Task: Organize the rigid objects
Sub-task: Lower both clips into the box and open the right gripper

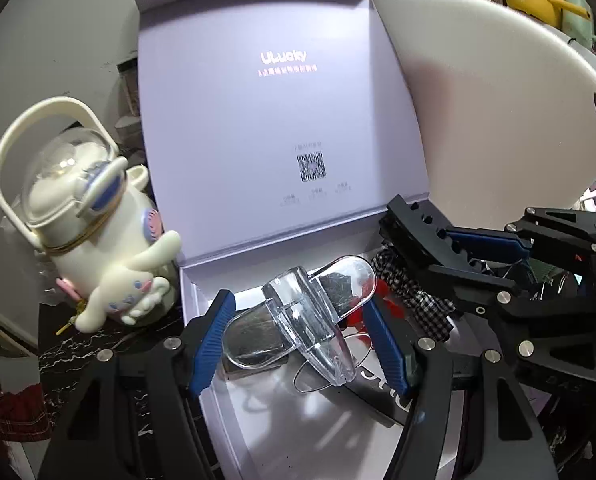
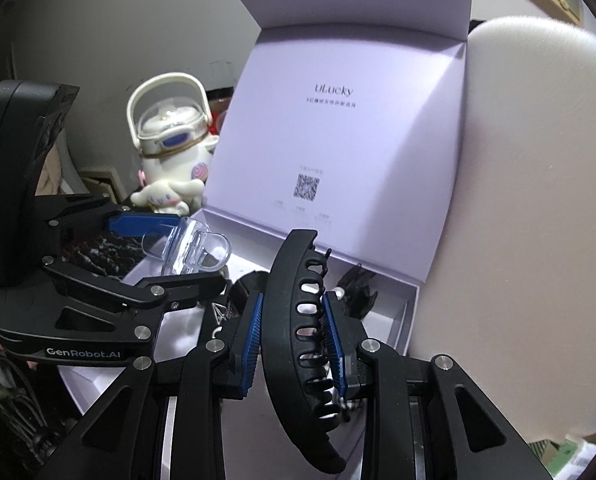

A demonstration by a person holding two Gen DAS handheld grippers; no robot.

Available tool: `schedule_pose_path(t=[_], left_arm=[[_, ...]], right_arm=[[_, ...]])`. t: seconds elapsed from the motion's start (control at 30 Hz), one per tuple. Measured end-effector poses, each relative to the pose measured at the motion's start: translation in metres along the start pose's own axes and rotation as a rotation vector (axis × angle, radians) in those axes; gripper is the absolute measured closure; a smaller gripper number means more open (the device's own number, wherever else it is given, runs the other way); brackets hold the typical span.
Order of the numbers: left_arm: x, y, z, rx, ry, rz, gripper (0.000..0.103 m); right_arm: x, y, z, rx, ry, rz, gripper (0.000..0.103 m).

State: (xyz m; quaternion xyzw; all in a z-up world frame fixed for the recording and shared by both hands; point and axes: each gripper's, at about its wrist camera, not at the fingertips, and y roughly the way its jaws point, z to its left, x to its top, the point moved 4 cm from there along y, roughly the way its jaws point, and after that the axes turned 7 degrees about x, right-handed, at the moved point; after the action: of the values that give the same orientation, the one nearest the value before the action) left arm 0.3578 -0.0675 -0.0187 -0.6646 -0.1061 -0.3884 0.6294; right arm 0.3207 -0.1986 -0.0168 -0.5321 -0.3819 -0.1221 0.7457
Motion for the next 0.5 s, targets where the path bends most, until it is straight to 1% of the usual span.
schedule_pose_path(t=[0.5], left_arm=[[0.0,0.036,-0.016,0.002,0.026,0.073,0.037]], right_arm=[[-0.008,0.022,-0.002,0.006,0.012,0.066,0.074]])
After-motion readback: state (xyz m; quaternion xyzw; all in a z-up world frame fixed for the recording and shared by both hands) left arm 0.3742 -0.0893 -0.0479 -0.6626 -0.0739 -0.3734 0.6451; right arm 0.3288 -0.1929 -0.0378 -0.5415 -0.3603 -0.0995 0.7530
